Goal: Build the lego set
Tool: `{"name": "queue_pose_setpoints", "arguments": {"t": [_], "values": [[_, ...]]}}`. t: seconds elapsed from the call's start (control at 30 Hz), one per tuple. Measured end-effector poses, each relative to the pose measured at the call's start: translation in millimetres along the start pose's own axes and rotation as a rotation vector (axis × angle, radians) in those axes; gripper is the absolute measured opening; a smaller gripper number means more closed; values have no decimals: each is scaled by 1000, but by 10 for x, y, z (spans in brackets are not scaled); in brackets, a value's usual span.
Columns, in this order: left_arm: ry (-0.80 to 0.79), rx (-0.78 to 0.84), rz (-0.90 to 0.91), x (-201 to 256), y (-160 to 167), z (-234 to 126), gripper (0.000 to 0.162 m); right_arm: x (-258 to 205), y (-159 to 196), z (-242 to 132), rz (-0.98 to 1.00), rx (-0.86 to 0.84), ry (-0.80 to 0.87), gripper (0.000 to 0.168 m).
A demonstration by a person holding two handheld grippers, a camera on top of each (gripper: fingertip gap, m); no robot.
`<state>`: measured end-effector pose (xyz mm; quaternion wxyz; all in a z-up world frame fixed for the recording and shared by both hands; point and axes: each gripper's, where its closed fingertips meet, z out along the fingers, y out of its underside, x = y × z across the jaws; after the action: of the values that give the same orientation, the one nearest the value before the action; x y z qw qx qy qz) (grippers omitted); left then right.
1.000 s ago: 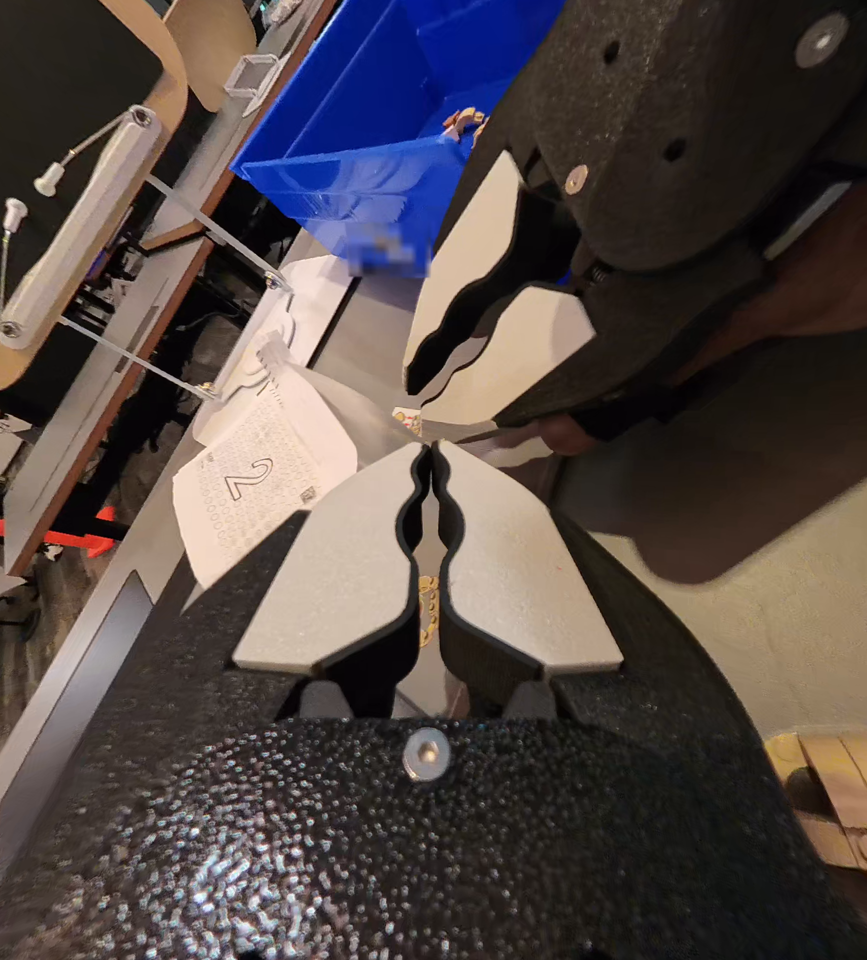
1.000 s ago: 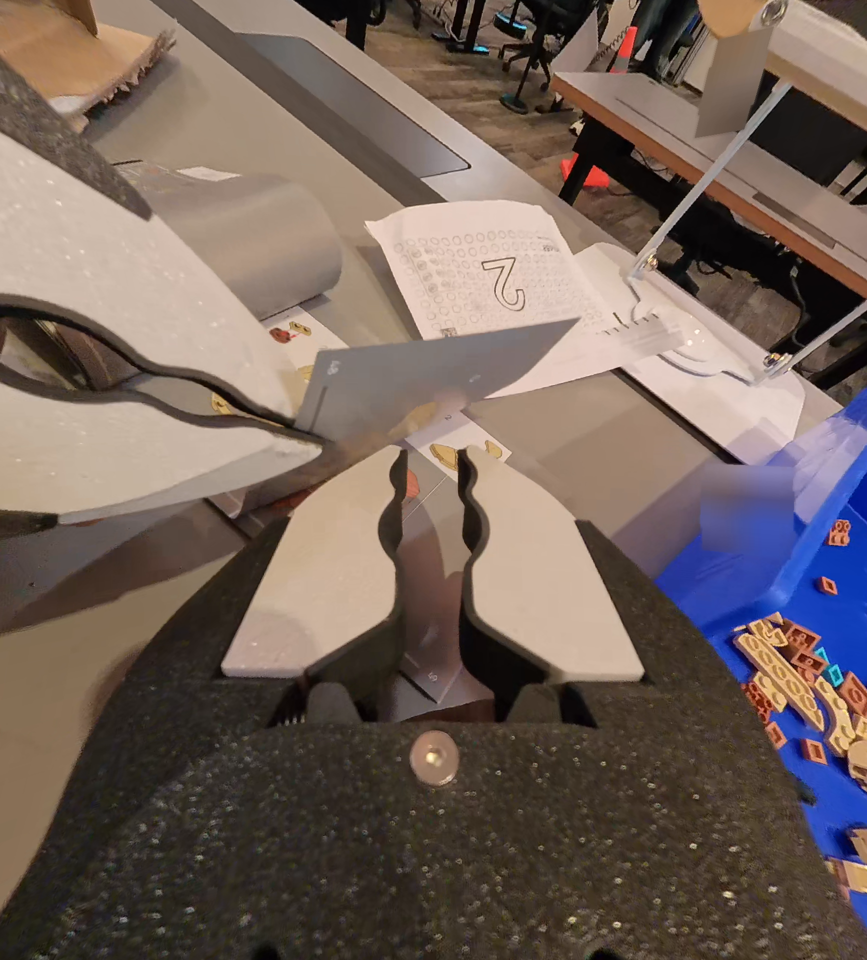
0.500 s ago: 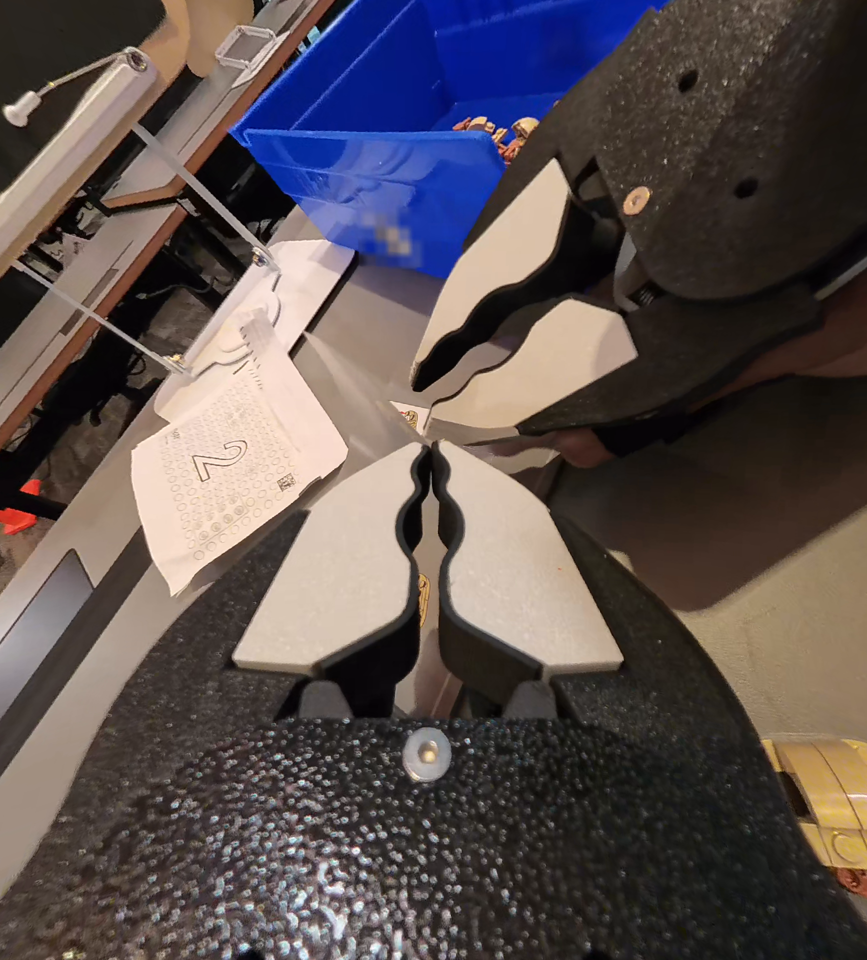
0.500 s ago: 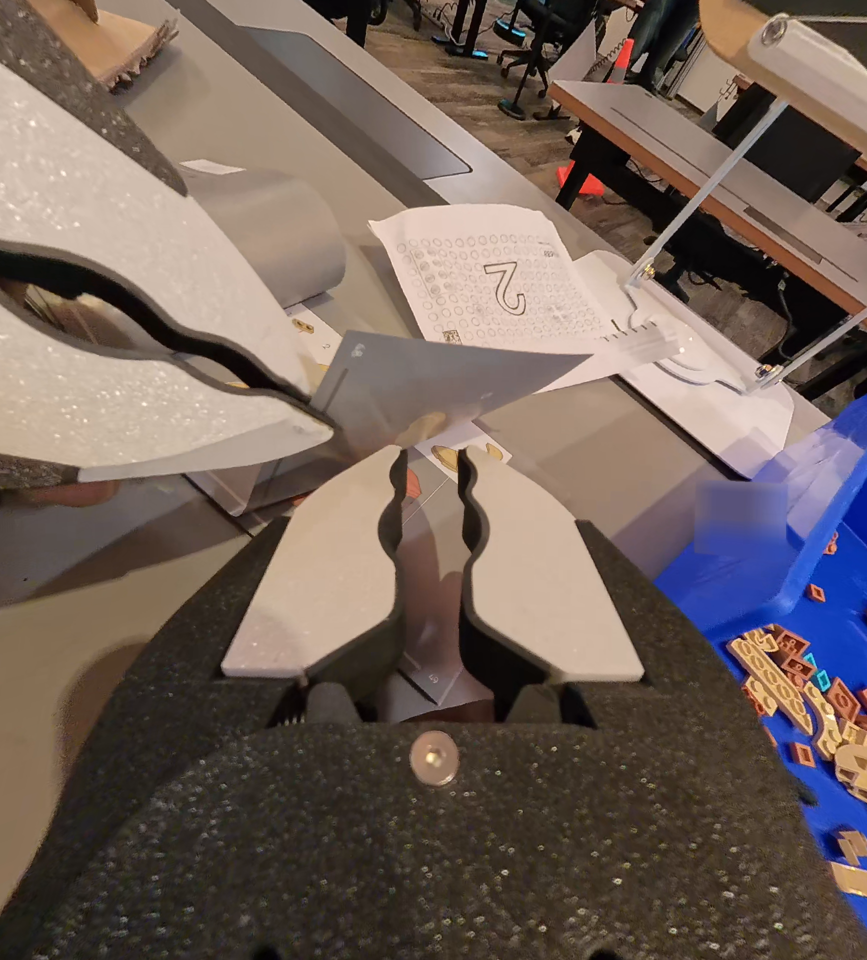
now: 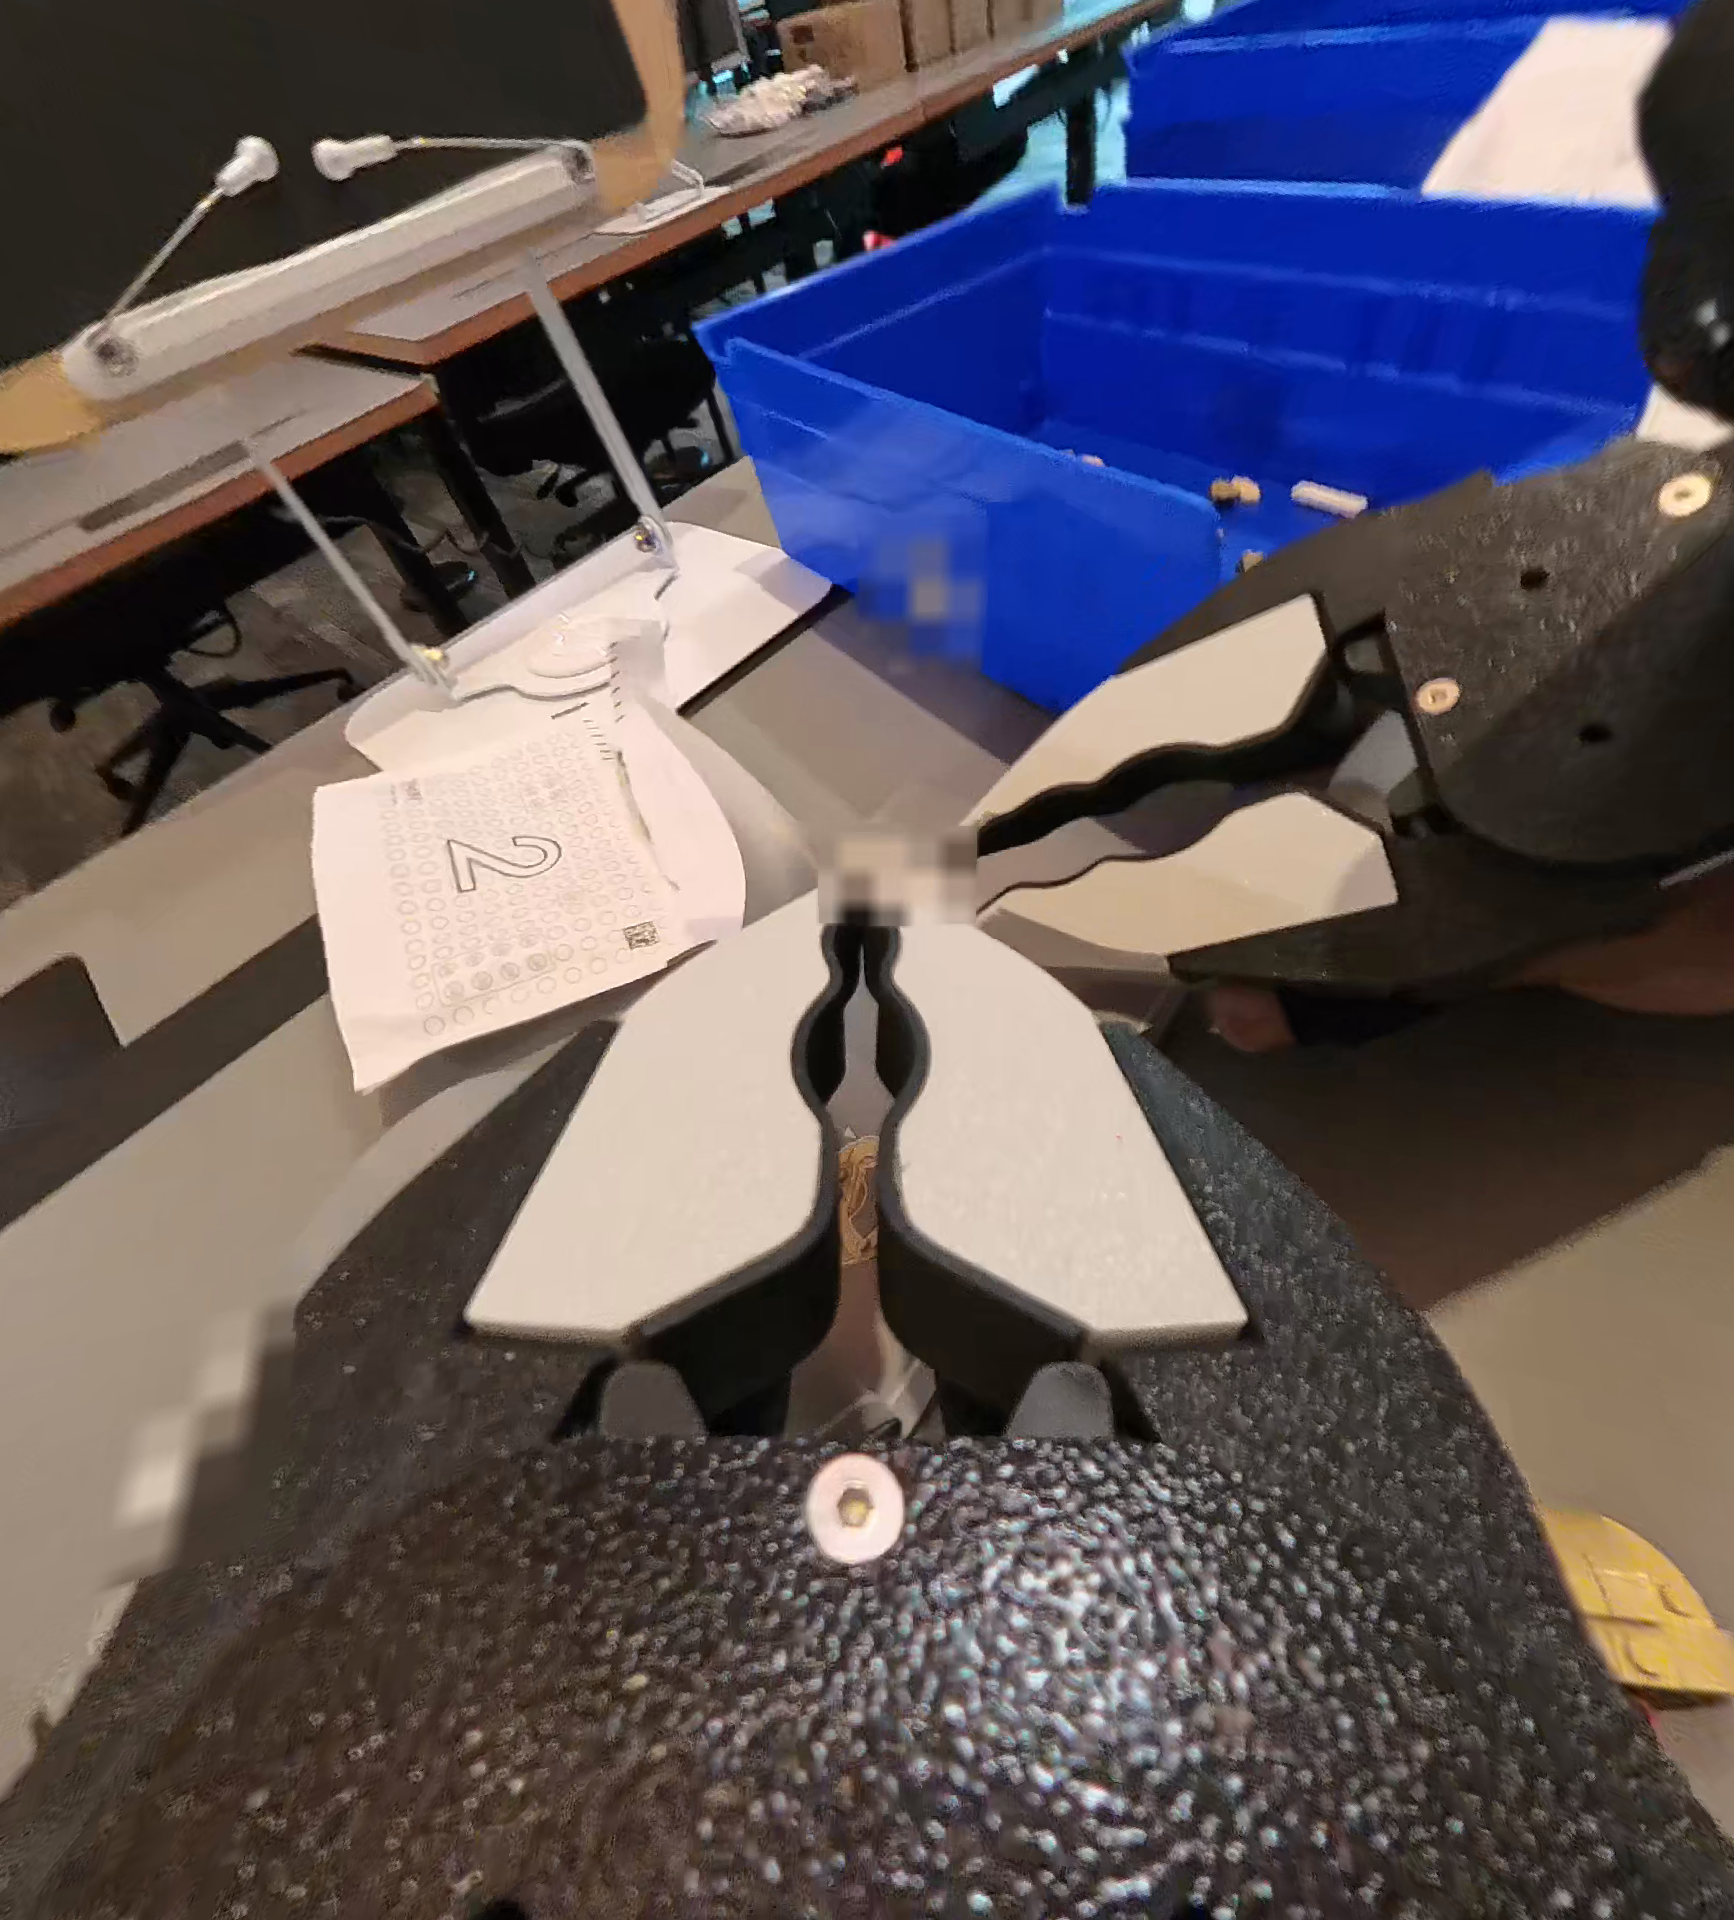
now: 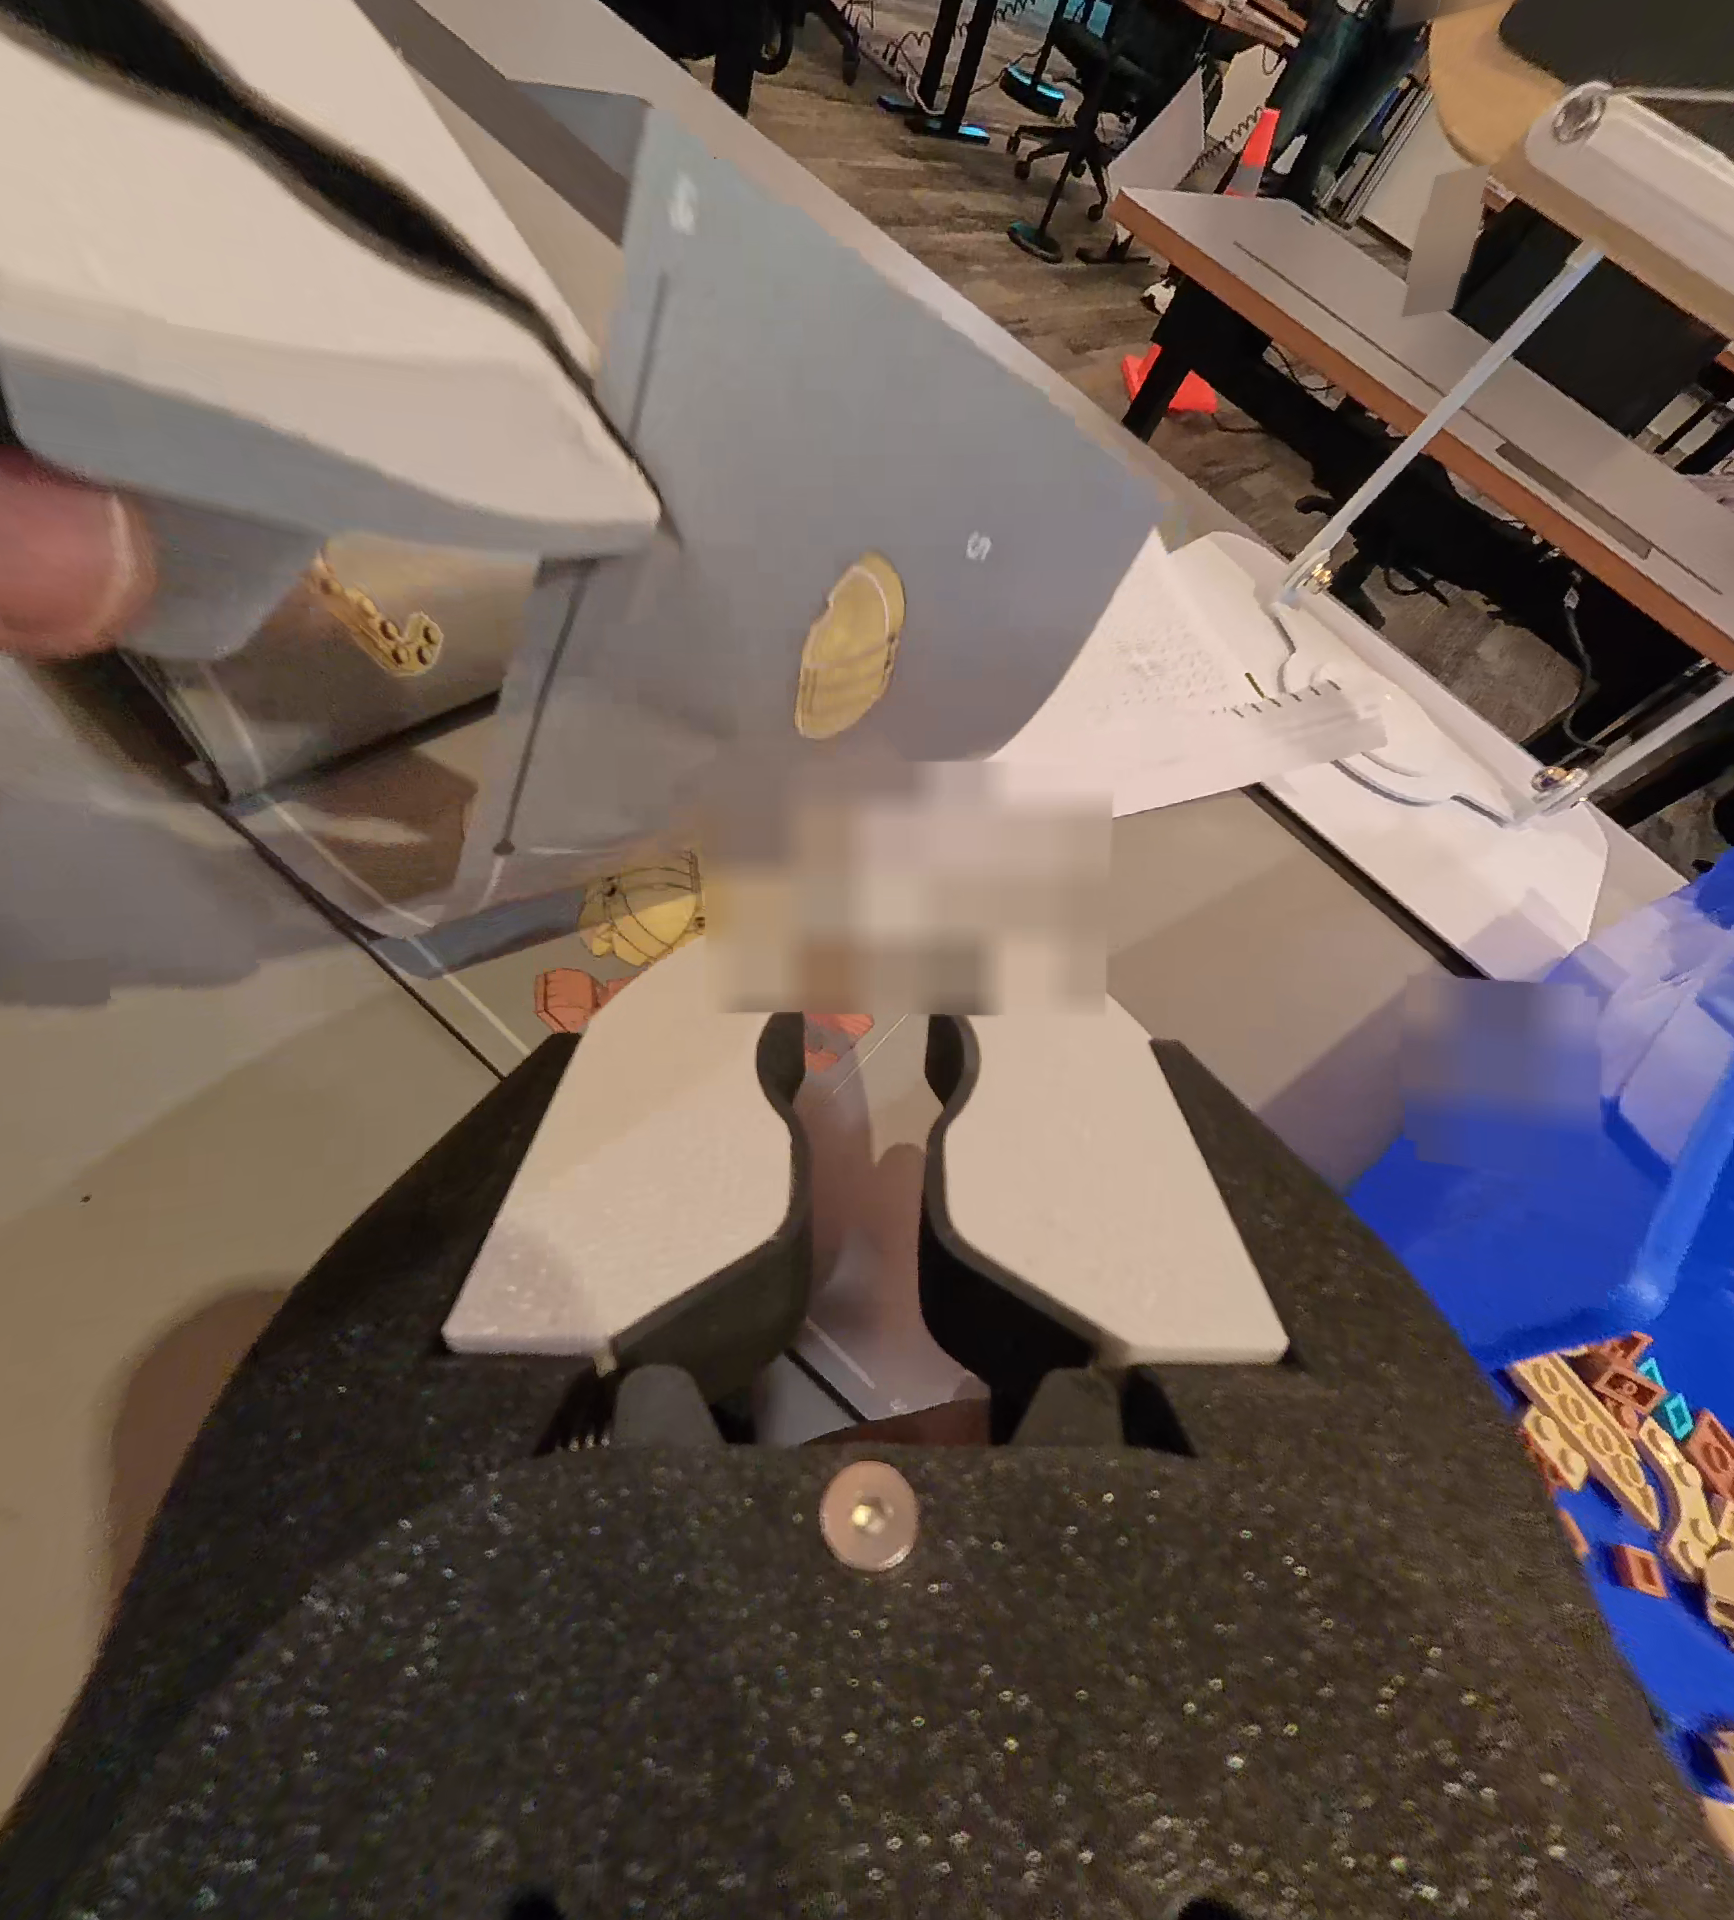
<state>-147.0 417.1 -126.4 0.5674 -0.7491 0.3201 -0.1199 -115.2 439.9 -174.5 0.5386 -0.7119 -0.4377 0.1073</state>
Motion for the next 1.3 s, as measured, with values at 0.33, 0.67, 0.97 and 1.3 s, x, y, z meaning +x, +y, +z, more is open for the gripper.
{"name": "queue_pose_setpoints", "arguments": {"t": [0.33, 0.67, 0.97, 1.3], "values": [[-62, 93, -307, -540, 63, -420, 0, -166, -288, 178, -8, 1, -90, 18], [-135, 143, -537, -867, 457, -936, 0, -494, -307, 412, -150, -84, -175, 19], [-143, 61, -533, -921, 658, -1047, 3, -657, -270, 565, -216, -144, -209, 19], [-197, -138, -301, -959, 927, -1293, 26, -703, -304, 643, -221, -139, -217, 19]]}}
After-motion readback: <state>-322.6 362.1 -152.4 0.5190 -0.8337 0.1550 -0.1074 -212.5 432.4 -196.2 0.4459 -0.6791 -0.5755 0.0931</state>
